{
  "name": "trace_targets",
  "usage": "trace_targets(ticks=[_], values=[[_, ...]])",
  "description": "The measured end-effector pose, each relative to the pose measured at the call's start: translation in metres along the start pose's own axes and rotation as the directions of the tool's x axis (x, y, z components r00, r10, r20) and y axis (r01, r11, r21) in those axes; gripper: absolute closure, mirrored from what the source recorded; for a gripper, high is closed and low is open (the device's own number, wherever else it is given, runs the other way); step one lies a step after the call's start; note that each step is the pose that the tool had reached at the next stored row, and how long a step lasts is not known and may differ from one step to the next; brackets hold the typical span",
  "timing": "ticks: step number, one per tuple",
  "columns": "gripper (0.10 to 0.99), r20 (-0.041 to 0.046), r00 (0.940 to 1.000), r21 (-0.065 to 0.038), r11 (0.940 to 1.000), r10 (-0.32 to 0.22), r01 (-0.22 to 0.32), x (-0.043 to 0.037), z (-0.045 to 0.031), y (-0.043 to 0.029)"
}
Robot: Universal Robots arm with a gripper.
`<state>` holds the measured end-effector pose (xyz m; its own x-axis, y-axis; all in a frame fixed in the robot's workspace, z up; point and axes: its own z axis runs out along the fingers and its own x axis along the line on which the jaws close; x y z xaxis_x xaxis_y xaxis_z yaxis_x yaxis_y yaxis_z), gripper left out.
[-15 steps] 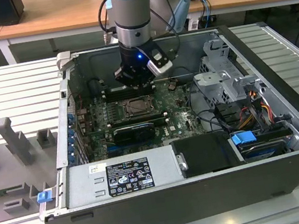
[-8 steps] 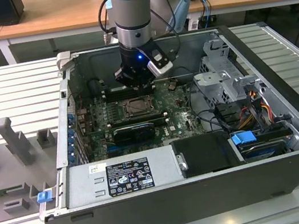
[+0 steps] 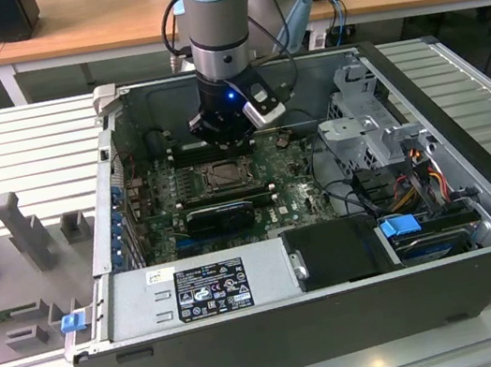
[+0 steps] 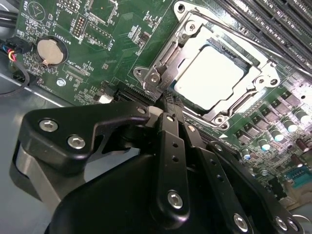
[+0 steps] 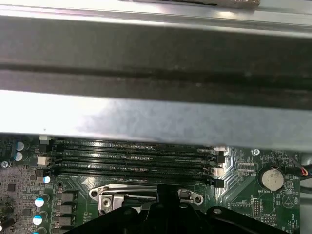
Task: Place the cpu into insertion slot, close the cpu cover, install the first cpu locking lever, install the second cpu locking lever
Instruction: 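Install the second cpu locking lever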
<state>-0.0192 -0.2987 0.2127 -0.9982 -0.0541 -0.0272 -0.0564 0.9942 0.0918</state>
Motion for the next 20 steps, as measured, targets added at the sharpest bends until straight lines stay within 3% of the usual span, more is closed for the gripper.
trace_targets(ticks=[8, 15, 20], values=[[0.980, 0.0001, 1.0000, 0.000, 1.0000, 0.000, 0.000, -0.0002, -0.0034, -0.0006], [0.980, 0.0000, 1.0000, 0.000, 1.0000, 0.000, 0.000, 0.0004, -0.0044, -0.0102], [0.980, -0.0001, 1.0000, 0.000, 1.0000, 0.000, 0.000, 0.0004, -0.0061, -0.0108]])
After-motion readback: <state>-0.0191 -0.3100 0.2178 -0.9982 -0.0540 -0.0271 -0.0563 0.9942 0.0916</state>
